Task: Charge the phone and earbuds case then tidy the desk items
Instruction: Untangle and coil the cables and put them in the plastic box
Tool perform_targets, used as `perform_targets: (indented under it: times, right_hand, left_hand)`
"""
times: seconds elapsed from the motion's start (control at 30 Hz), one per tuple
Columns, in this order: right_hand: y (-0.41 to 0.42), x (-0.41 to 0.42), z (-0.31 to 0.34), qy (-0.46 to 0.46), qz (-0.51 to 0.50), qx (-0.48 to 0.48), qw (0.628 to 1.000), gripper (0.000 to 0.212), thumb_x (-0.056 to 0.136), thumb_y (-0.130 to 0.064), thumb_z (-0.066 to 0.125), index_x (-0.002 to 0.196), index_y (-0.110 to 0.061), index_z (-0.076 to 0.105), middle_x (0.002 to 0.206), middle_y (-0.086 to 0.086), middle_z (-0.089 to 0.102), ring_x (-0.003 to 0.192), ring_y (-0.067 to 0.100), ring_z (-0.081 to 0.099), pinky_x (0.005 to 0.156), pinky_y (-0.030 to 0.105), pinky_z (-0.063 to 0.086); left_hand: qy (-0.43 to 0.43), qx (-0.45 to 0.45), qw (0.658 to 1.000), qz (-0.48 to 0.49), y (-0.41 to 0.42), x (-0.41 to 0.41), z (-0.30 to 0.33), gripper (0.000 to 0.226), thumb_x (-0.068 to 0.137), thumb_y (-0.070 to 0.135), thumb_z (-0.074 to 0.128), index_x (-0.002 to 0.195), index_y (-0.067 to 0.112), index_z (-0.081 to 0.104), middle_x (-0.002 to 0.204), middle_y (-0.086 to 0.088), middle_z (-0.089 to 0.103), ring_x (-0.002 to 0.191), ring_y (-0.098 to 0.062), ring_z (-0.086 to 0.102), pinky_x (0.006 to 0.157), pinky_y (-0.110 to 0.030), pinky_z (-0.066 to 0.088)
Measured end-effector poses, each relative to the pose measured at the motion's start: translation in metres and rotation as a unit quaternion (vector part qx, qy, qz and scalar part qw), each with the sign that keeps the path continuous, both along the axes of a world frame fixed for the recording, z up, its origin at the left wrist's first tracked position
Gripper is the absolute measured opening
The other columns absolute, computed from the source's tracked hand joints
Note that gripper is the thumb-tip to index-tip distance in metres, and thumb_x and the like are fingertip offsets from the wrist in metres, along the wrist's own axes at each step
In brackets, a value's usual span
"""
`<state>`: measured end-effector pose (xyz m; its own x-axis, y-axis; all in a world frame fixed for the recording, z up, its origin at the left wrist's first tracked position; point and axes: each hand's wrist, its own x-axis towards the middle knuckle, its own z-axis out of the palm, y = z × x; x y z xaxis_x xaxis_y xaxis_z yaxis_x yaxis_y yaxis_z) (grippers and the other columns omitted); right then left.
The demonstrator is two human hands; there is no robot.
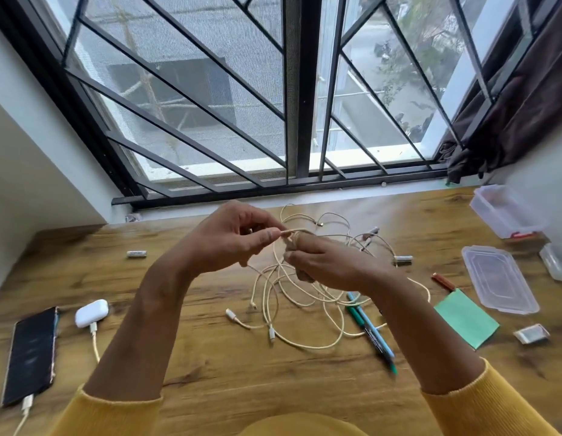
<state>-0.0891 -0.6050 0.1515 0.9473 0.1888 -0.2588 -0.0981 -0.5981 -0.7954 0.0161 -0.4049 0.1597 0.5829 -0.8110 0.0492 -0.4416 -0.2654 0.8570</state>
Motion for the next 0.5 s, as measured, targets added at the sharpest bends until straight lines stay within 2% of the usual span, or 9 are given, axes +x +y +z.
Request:
perform_targets:
  times: [0.07,0.1,0.2,0.27,0.3,0.4,0.5]
  right_hand:
    - [-0.002,0.002,-0.001,-0.025,-0.033,0.001,0.999,0.019,0.104,-0.027,0.051,0.101,-0.008,0.052,0.089,0.003,0.055,0.078,0.018,0.05,0.073,0.05,0.046]
    - [-0.002,0.002,-0.001,-0.03,-0.053,0.027,0.998,0.019,0.099,-0.027,0.054,0.105,-0.01,0.052,0.091,0.003,0.056,0.08,0.017,0.051,0.074,0.051,0.046]
    - [-0.006,0.003,0.003,-0.053,-0.095,0.161,0.981,0.031,0.08,-0.021,0.057,0.107,-0.009,0.051,0.094,0.004,0.061,0.082,0.012,0.055,0.074,0.032,0.047]
    - [-0.009,0.003,0.007,-0.093,-0.092,0.269,0.954,0.032,0.076,-0.009,0.055,0.107,-0.005,0.051,0.097,0.006,0.065,0.09,0.014,0.06,0.083,0.026,0.05]
    - [-0.011,0.003,0.008,-0.109,-0.091,0.319,0.937,0.034,0.075,-0.005,0.055,0.109,-0.004,0.049,0.1,0.009,0.067,0.097,0.018,0.062,0.09,0.03,0.049]
    - [-0.015,0.004,0.018,-0.126,-0.067,0.447,0.883,0.043,0.075,-0.004,0.051,0.117,-0.009,0.042,0.116,0.019,0.067,0.117,0.031,0.062,0.109,0.053,0.039]
    - [-0.02,0.005,0.028,-0.105,0.0,0.531,0.841,0.034,0.076,-0.014,0.049,0.11,-0.011,0.044,0.117,0.021,0.064,0.124,0.036,0.057,0.114,0.058,0.029]
  left_hand:
    - [0.015,-0.043,0.999,0.023,-0.002,-0.005,-0.004,0.018,0.103,0.012,0.065,0.116,0.009,0.078,0.061,0.002,0.056,0.054,-0.019,0.053,0.05,-0.033,0.052]
    - [0.023,-0.061,0.997,0.036,-0.002,-0.008,-0.006,0.018,0.103,0.014,0.064,0.113,0.008,0.077,0.061,0.001,0.056,0.054,-0.02,0.052,0.049,-0.032,0.051]
    - [0.052,-0.099,0.992,0.061,-0.004,-0.016,-0.01,0.024,0.103,0.025,0.06,0.104,0.007,0.076,0.062,-0.008,0.052,0.05,-0.02,0.047,0.047,-0.028,0.047]
    - [0.08,-0.115,0.989,0.055,-0.005,-0.021,-0.015,0.028,0.104,0.027,0.058,0.101,0.005,0.074,0.064,-0.011,0.049,0.05,-0.018,0.044,0.047,-0.025,0.045]
    - [0.092,-0.116,0.988,0.049,-0.005,-0.023,-0.018,0.027,0.104,0.026,0.057,0.1,0.005,0.074,0.065,-0.012,0.047,0.051,-0.017,0.043,0.047,-0.025,0.044]
    - [0.116,-0.098,0.988,0.019,-0.007,-0.026,-0.029,0.03,0.107,0.026,0.056,0.102,0.005,0.076,0.065,-0.009,0.041,0.055,-0.016,0.039,0.049,-0.026,0.043]
    - [0.133,-0.08,0.988,0.002,-0.008,-0.024,-0.036,0.036,0.109,0.03,0.053,0.103,0.006,0.078,0.067,0.004,0.04,0.058,-0.012,0.038,0.052,-0.025,0.042]
